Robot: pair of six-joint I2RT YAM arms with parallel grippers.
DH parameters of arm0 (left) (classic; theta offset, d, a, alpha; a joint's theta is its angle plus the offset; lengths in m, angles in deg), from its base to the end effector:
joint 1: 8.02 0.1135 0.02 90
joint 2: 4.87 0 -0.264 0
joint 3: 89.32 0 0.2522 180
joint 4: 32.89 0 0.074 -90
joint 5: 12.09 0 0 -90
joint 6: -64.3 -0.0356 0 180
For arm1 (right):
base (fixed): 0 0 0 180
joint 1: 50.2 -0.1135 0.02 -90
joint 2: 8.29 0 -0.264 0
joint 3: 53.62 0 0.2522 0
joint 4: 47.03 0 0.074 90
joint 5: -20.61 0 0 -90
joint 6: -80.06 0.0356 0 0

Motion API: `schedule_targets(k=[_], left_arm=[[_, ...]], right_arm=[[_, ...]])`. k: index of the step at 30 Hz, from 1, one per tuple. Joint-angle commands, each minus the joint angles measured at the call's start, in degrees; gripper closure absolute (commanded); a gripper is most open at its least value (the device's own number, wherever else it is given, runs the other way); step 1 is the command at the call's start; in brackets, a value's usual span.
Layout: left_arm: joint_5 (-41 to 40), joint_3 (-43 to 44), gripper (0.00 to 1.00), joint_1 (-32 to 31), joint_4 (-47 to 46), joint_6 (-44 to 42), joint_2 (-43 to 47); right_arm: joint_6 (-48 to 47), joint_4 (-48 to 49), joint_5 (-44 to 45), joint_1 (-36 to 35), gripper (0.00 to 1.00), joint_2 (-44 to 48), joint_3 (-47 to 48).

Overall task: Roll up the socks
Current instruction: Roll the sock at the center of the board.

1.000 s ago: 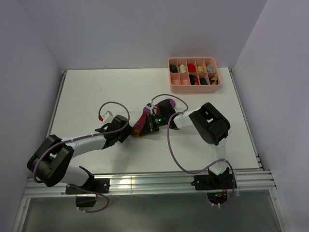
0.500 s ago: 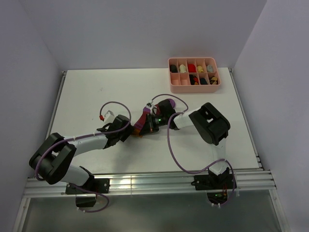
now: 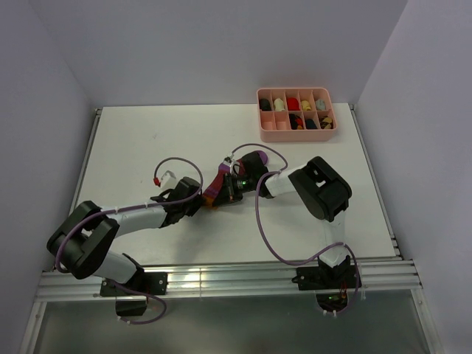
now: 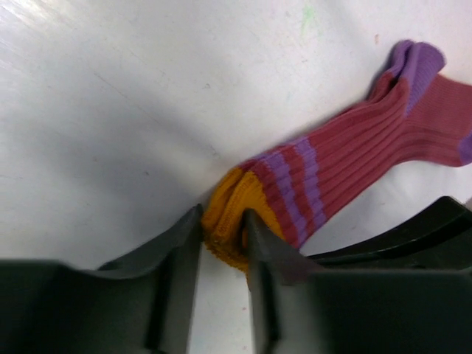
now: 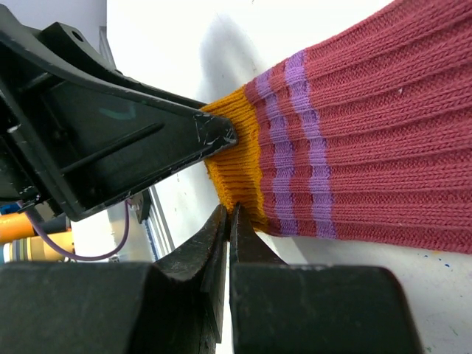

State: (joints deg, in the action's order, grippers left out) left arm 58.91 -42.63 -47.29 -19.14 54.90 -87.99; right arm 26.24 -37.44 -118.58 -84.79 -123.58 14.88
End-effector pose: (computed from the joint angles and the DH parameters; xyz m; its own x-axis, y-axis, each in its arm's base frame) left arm 0.2088 -0.1557 0.1431 -0.5283 -0.7730 -0.3513 -0.5152 0.6207 -0.5909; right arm 0.2999 0.2396 0.1096 -0.9138 -0.1615 -0.3728 -0.4063 0.3606 0.8396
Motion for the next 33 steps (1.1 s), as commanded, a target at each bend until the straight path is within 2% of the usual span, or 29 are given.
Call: schedule_targets(k=[1,7,9,11,12,13,16,19,26,33], left_arm=[[-2.4,1.2,0.68,-0.4,3.2,0.4,-0.1],[-2.4,3.6,0.85,-0.4,5.6,-1.9,-0.1],[-2.3,4.5,0.90,-0.4,6.9,-2.8,0.0],[-2.2,6.1,0.95,-0.4,8.8,-4.1,-0.1],[-2.1,6.8,0.95,-0.4,9.5,-4.6,-0.5],[-2.1,8.2,0.96,-0.4,10.1,-5.5,-0.6],[-0.8,11.4,0.99,-0.4,13.1,-7.2,-2.5],[0.9,14.4,1.00,-0.3,15.5,-8.8,-5.2],[5.4,18.1,1.00,0.0,18.5,-10.2,-9.5],[9.1,20.2,1.00,0.9,20.6,-11.4,-11.4]], right_arm=[[-0.4,1.3,-0.4,0.5,1.00,0.1,-0.7],[-2.3,-1.5,1.0,0.5,1.00,1.2,-1.0],[-3.9,-2.4,1.9,0.5,0.95,2.4,-1.2],[-5.9,-2.8,2.6,0.4,0.85,4.4,-1.9],[-6.7,-2.9,3.8,0.2,0.81,5.2,-2.4],[-7.6,-3.0,4.8,0.1,0.71,6.4,-3.1],[-11.2,-2.2,9.0,-0.6,0.57,10.9,-5.4],[-14.8,-0.4,14.4,-1.4,0.49,16.0,-7.9],[-24.3,12.1,26.2,-4.8,0.43,24.0,-16.9],[-35.1,18.5,38.9,-13.9,0.39,22.7,-20.9]])
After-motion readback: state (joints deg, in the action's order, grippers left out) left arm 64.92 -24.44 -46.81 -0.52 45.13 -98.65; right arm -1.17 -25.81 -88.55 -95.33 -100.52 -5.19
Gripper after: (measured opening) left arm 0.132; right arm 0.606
